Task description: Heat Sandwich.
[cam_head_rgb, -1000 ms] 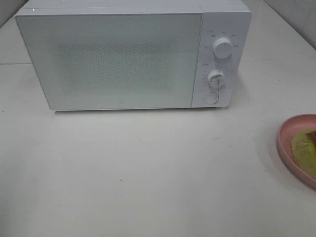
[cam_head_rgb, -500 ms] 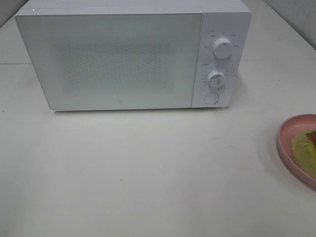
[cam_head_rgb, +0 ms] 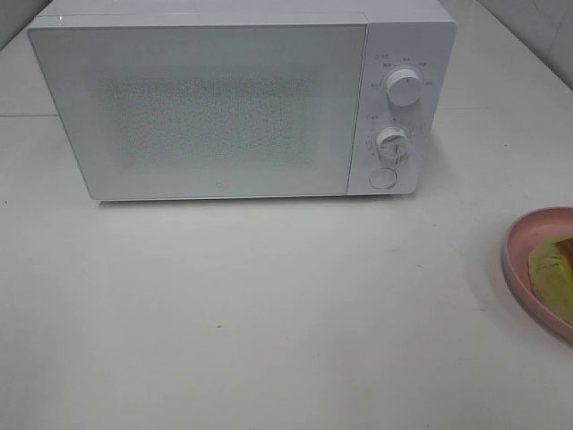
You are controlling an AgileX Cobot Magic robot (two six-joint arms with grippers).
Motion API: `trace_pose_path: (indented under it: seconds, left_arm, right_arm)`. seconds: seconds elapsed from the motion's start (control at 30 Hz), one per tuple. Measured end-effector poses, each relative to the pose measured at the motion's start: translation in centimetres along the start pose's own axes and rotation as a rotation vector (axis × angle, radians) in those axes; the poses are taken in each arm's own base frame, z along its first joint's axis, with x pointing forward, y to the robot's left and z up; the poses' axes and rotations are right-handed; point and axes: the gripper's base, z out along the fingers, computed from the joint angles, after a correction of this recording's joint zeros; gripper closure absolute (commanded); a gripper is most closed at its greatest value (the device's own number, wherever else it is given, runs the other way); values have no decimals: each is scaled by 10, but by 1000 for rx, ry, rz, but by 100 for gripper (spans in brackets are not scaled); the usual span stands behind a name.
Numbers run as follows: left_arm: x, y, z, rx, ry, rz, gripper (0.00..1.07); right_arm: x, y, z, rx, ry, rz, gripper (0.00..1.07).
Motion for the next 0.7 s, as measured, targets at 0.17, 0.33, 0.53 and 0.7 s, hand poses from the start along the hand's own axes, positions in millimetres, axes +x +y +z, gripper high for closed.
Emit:
trace_pose_path:
  seconds: [0.17,0.33,0.53,0.7]
  left_arm:
    - [0,0,0,0,0,0,9]
    - [0,0,0,0,0,0,9]
    - [0,0,0,0,0,0,9]
    - [0,0,0,0,0,0,9]
  right_arm:
    - [0,0,0,0,0,0,32]
    - [0,0,0,0,0,0,32]
    - [0,0,0,0,0,0,32]
    - [0,0,0,0,0,0,32]
